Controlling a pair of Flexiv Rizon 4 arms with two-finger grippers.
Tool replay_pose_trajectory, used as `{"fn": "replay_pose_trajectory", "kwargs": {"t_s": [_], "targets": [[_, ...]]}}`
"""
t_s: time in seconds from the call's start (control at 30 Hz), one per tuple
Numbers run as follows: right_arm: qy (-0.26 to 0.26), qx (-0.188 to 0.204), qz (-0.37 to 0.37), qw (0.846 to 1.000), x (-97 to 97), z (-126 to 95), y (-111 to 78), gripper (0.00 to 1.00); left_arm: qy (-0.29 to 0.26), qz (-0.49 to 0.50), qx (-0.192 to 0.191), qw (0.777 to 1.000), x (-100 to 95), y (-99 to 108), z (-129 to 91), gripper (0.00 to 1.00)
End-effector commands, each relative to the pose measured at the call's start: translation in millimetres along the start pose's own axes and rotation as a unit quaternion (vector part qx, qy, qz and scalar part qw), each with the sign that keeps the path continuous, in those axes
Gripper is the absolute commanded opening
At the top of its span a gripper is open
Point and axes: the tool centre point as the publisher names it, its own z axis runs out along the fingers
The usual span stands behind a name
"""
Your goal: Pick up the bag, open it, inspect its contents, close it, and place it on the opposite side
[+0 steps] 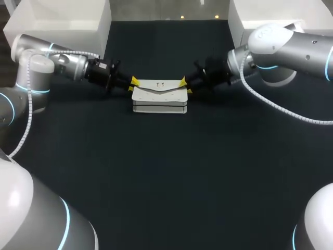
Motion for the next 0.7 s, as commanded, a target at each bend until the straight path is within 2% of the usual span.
{"fn": "replay_pose_trajectory", "kwargs": {"t_s": [0.03,0.23,0.3,0.33,0.37,0.4,0.43,0.47,0.5,0.57,0.6,0.63,0.7], "targets": [[0.008,0.005,0.002,1.0,-3.8,2.7,1.5,0.0,0.002,0.003,-0.005,1.0,-2.0,-3.7,2.2,0.0],[0.015,0.002,0.008,1.0,-6.2,2.3,1.5,0.0,0.001,0.009,-0.006,1.0,-0.7,-0.5,0.2,0.0],[0.017,0.0,0.009,1.0,-5.7,1.3,2.0,0.44,0.002,0.014,-0.004,1.0,0.4,0.3,-1.1,0.45],[0.018,-0.002,0.01,1.0,-5.4,0.9,2.4,0.49,0.002,0.016,-0.003,1.0,0.9,0.9,-1.7,0.51],[0.019,-0.003,0.011,1.0,-5.3,0.3,2.9,0.59,0.002,0.017,-0.001,1.0,1.2,1.2,-2.1,0.55],[0.019,-0.004,0.012,1.0,-5.2,0.0,3.4,0.7,0.002,0.019,0.0,1.0,1.4,1.4,-2.4,0.56],[0.02,-0.005,0.013,1.0,-5.1,-0.4,3.9,0.71,0.001,0.02,0.001,1.0,1.5,1.5,-2.5,0.5],[0.021,-0.006,0.014,1.0,-5.0,-0.7,4.6,0.68,0.001,0.02,0.002,1.0,1.4,1.5,-2.5,0.4],[0.022,-0.007,0.014,1.0,-4.9,-1.1,5.3,0.59,0.001,0.02,0.003,1.0,1.0,1.4,-2.7,0.0],[0.026,-0.008,0.016,1.0,-4.4,-1.3,6.7,0.38,0.001,0.019,0.004,1.0,0.0,0.9,-2.5,0.0],[0.027,-0.009,0.016,0.999,-4.0,-1.2,7.3,0.24,0.001,0.019,0.004,1.0,-0.2,0.8,-2.4,0.0],[0.029,-0.009,0.017,0.999,-3.6,-0.8,8.1,0.0,0.001,0.019,0.003,1.0,-0.6,1.0,-2.0,0.0],[0.034,-0.007,0.018,0.999,-2.9,-0.3,9.2,0.0,0.001,0.02,0.002,1.0,-0.7,1.5,-1.5,0.0]]}}
